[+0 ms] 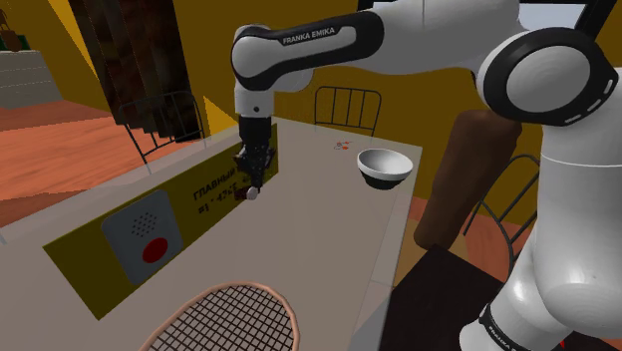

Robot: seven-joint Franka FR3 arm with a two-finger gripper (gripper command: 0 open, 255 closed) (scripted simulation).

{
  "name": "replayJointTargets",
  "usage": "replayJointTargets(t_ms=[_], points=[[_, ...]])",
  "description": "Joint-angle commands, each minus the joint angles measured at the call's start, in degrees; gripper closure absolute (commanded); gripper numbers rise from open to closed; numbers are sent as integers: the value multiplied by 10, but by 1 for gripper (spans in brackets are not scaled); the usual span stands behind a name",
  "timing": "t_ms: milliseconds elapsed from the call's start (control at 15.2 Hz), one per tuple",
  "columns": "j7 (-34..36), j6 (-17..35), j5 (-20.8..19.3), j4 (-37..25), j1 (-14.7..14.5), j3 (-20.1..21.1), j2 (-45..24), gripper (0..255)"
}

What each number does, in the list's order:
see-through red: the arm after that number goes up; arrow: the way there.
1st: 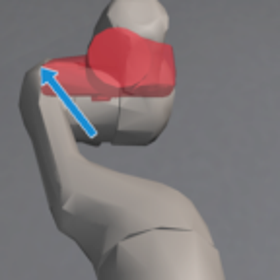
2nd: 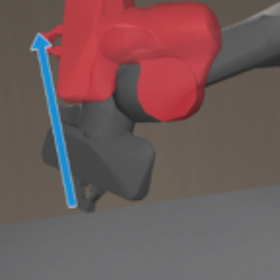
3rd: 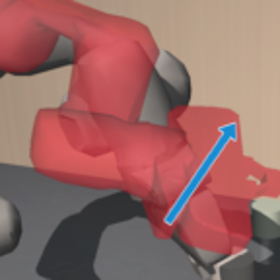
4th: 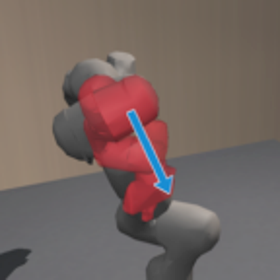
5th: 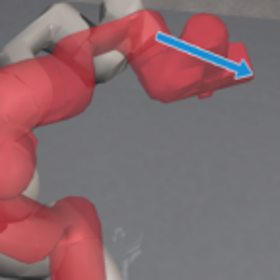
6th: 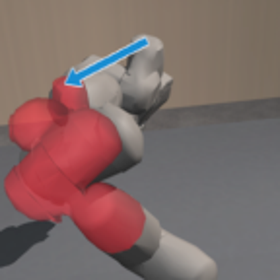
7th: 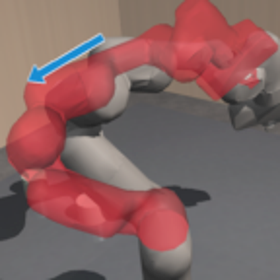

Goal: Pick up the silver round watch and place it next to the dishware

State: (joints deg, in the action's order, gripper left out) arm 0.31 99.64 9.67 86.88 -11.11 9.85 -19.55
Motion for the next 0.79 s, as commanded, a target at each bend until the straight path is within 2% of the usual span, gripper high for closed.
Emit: replayJointTargets(t_ms=[0, 396, 726], points=[[3, -15, 0, -15, 0, 0, 0, 255], [11, -58, -1, -59, 0, 1, 1, 255], [-43, -31, 13, 80, 34, -14, 103, 255]])
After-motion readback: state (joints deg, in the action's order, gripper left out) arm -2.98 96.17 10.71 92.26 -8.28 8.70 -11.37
